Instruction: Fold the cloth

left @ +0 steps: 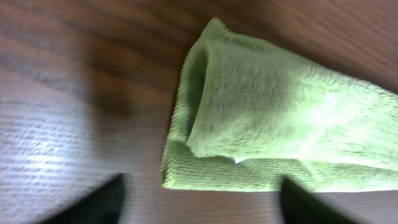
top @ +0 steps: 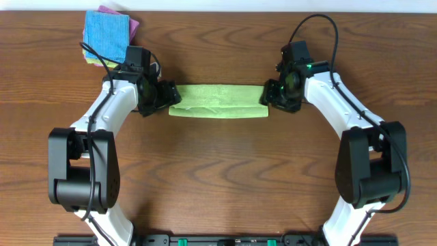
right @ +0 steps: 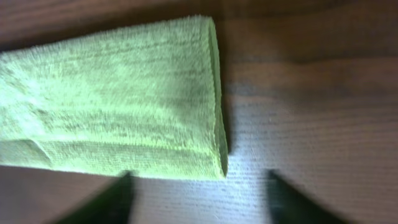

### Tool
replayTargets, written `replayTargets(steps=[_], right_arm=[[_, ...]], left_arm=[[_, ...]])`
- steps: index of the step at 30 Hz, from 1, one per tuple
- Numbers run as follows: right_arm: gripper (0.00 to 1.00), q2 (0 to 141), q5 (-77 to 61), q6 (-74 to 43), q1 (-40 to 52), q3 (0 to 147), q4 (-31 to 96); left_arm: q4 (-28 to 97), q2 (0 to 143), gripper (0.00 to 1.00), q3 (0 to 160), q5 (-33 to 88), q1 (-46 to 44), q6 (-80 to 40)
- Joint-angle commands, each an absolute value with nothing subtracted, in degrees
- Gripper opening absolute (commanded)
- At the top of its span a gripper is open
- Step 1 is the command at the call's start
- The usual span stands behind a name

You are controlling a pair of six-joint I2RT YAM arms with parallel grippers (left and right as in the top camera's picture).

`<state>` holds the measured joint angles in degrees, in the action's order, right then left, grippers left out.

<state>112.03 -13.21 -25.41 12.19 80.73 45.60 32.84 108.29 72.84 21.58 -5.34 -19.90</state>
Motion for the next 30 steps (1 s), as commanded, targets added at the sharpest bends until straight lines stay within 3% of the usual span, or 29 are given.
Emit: replayTargets(steps=[1,2,3,4,5,6,7,8,9,11,23,30], right_arm=[[0.83,112.6,-12.3,-23.2,12.2,81.8,46.1],[0.78,112.4,-12.3,-23.0,12.1,81.8,46.2],[0.67,112.0,-12.3,-23.1,11.9,81.8,46.1],[0.42,111.5,-12.3,-23.1,11.7,81.8,46.0],[0.08,111.0,-12.2,-23.1,11.5,81.9,46.0],[0.01,110.4,-12.2,-23.1,11.2,82.3,45.9],[0.01,109.6,-12.1,-23.1,11.1,83.0,45.8],[0.02,109.0,-12.0,-23.0,11.1,83.5,45.7],[0.02,108.5,-12.0,-23.0,11.1,84.0,45.3],[0.02,107.5,-12.1,-22.1,11.6,84.5,43.5],[0.02,109.1,1.2,-21.2,17.4,84.5,40.4],[0.02,109.1,1.7,-21.2,17.6,84.5,40.0]], left_arm=[[33.9,108.6,0.95,73.5,19.9,-5.1,-19.2],[34.2,108.4,0.95,73.6,20.0,-5.1,-19.2],[34.3,108.1,0.95,73.7,20.0,-5.1,-19.1],[34.2,107.5,0.95,73.8,20.4,-5.1,-18.2],[34.1,106.9,0.96,73.8,20.9,-5.1,-17.3],[33.8,105.8,0.96,73.8,21.3,-5.1,-16.4],[32.9,104.0,1.00,73.8,22.1,-5.1,-15.0],[32.1,102.7,0.88,73.8,22.7,-5.1,-14.1],[30.9,101.4,0.69,73.8,22.9,-5.1,-13.9],[28.1,98.8,0.06,73.8,23.0,-5.2,-13.9],[24.1,106.0,0.06,73.7,12.7,-10.6,-13.9],[22.1,112.6,0.06,73.7,10.8,-12.1,-15.7]])
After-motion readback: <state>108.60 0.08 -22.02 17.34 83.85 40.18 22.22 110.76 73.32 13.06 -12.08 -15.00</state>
